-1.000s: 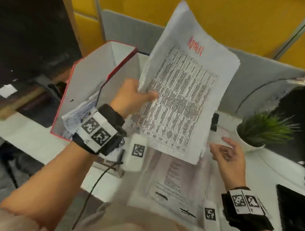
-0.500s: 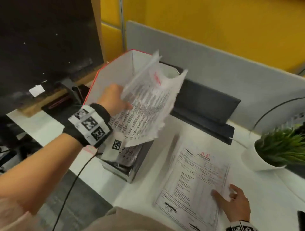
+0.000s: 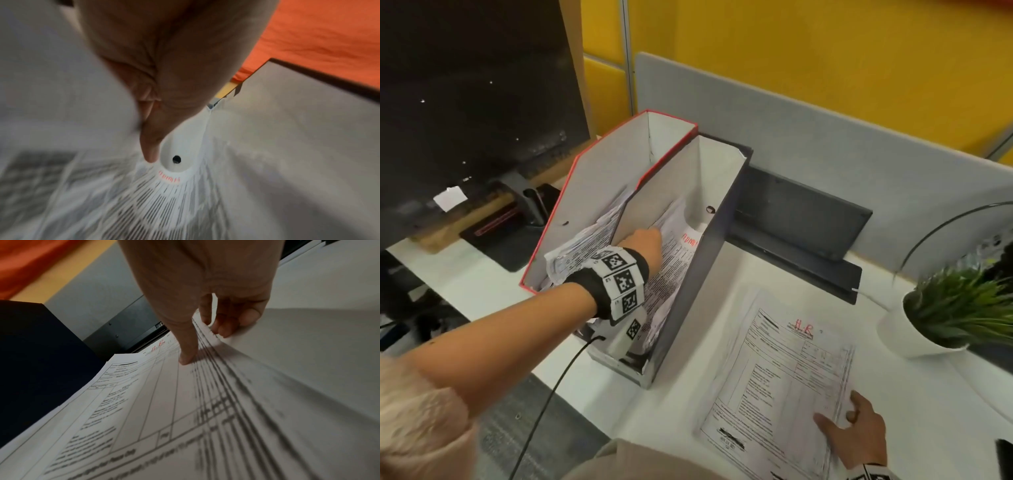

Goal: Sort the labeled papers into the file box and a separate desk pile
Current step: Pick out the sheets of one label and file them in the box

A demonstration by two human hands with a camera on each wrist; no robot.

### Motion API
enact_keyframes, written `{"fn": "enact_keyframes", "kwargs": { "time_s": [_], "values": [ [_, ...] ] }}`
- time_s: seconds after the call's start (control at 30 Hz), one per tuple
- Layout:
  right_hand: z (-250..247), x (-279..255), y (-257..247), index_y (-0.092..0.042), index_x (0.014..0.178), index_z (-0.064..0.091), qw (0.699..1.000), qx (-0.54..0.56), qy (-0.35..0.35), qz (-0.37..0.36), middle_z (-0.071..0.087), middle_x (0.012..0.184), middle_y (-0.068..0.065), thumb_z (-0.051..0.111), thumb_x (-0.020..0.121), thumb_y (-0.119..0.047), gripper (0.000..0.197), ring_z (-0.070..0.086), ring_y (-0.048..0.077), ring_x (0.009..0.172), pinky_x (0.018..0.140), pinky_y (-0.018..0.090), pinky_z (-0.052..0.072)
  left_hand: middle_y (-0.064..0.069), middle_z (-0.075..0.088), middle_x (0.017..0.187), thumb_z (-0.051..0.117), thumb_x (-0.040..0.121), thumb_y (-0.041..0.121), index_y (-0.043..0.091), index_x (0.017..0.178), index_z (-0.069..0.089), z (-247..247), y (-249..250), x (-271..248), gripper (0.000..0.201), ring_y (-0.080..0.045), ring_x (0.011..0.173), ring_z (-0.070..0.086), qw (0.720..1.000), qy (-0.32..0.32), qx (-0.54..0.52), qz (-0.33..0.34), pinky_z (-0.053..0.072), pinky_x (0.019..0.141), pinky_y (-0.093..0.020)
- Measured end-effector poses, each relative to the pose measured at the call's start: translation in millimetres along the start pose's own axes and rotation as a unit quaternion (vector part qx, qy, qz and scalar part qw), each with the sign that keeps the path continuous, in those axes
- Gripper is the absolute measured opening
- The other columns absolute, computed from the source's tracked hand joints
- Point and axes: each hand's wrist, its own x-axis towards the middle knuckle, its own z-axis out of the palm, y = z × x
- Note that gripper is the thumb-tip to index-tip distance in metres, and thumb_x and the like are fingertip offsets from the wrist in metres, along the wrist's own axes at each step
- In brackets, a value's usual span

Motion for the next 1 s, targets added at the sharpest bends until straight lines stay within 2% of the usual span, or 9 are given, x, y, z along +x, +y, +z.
{"fn": "enact_keyframes", "kwargs": {
  "time_s": [0.2,0.4,0.47,0.57,0.67,0.73,0.8,0.87,1.0],
  "values": [
    [3,1,-2,-0.006,0.14,0.035,1.0,0.007,-0.004,0.003,0.049,0.12,0.026,0.082,0.064,-0.005,0.09,0.05,0.039,0.111,0.102,0.048,0.038,-0.015,0.062,0.113,0.046,0.089,-0.002,0.01,0.128,0.047,-25,9,-12,0.041,-0.033,0.101,0.06,0.976,0.156,-0.108,0.107,0.05,0.087,-0.043],
    [4,-1,-8,-0.005,0.14,0.036,1.0,0.017,-0.01,0.004,0.05,0.121,0.024,0.079,0.068,-0.002,0.083,0.052,0.035,0.11,0.094,0.04,0.043,-0.001,0.065,0.094,0.048,0.089,0.005,0.016,0.105,0.064,-22,67,-51,0.025,-0.015,0.085,0.061,0.867,0.256,-0.3,0.303,0.052,0.079,-0.033],
    [3,-3,-10,-0.005,0.14,0.035,1.0,0.016,-0.01,0.0,0.047,0.124,0.024,0.078,0.07,-0.003,0.083,0.052,0.034,0.111,0.093,0.038,0.043,0.005,0.064,0.092,0.05,0.089,0.009,0.019,0.102,0.065,-1,84,-60,0.022,-0.01,0.083,0.059,0.857,0.246,-0.288,0.348,0.05,0.073,-0.027],
    [3,-5,-12,-0.008,0.142,0.032,1.0,0.019,-0.015,0.002,0.043,0.128,0.02,0.077,0.072,-0.006,0.083,0.049,0.031,0.114,0.097,0.037,0.042,0.011,0.061,0.094,0.051,0.089,0.017,0.024,0.104,0.063,46,98,-55,0.021,-0.004,0.079,0.053,0.899,0.167,-0.24,0.327,0.038,0.065,-0.015],
    [3,-7,-11,-0.009,0.141,0.033,0.999,0.028,-0.014,-0.008,0.043,0.127,0.019,0.077,0.072,-0.006,0.082,0.05,0.025,0.108,0.089,0.026,0.04,0.0,0.063,0.108,0.049,0.091,0.02,0.02,0.114,0.059,93,98,-34,0.025,-0.016,0.089,0.059,0.959,0.048,-0.133,0.245,0.038,0.07,-0.021],
    [3,-7,-10,-0.01,0.141,0.034,0.999,0.031,-0.016,-0.011,0.042,0.125,0.017,0.077,0.072,-0.007,0.081,0.05,0.024,0.107,0.089,0.023,0.038,-0.009,0.062,0.112,0.047,0.092,0.015,0.01,0.112,0.058,119,94,-20,0.024,-0.026,0.097,0.06,0.98,-0.026,-0.051,0.192,0.043,0.074,-0.028],
    [3,-7,-8,-0.012,0.141,0.034,0.999,0.03,-0.018,-0.007,0.041,0.123,0.015,0.077,0.072,-0.009,0.081,0.05,0.024,0.109,0.094,0.025,0.039,-0.014,0.064,0.103,0.047,0.091,0.014,0.004,0.093,0.061,139,92,-8,0.017,-0.029,0.088,0.062,0.985,-0.078,-0.025,0.154,0.045,0.07,-0.031],
    [4,-7,-7,-0.013,0.141,0.033,0.999,0.026,-0.02,0.0,0.041,0.123,0.014,0.077,0.073,-0.01,0.081,0.049,0.025,0.113,0.099,0.03,0.041,-0.011,0.064,0.084,0.055,0.09,0.026,0.009,0.069,0.052,155,91,0,0.027,-0.024,0.069,0.058,0.985,-0.104,-0.065,0.124,0.043,0.061,-0.029],
    [5,-5,-3,-0.016,0.141,0.033,1.0,0.016,-0.024,0.005,0.04,0.123,0.011,0.076,0.074,-0.014,0.08,0.047,0.025,0.117,0.104,0.037,0.042,0.003,0.05,0.058,0.066,0.079,0.046,0.02,0.061,0.042,166,94,2,0.04,-0.012,0.052,0.048,0.984,-0.092,-0.12,0.097,0.033,0.046,-0.023]
  ]
}}
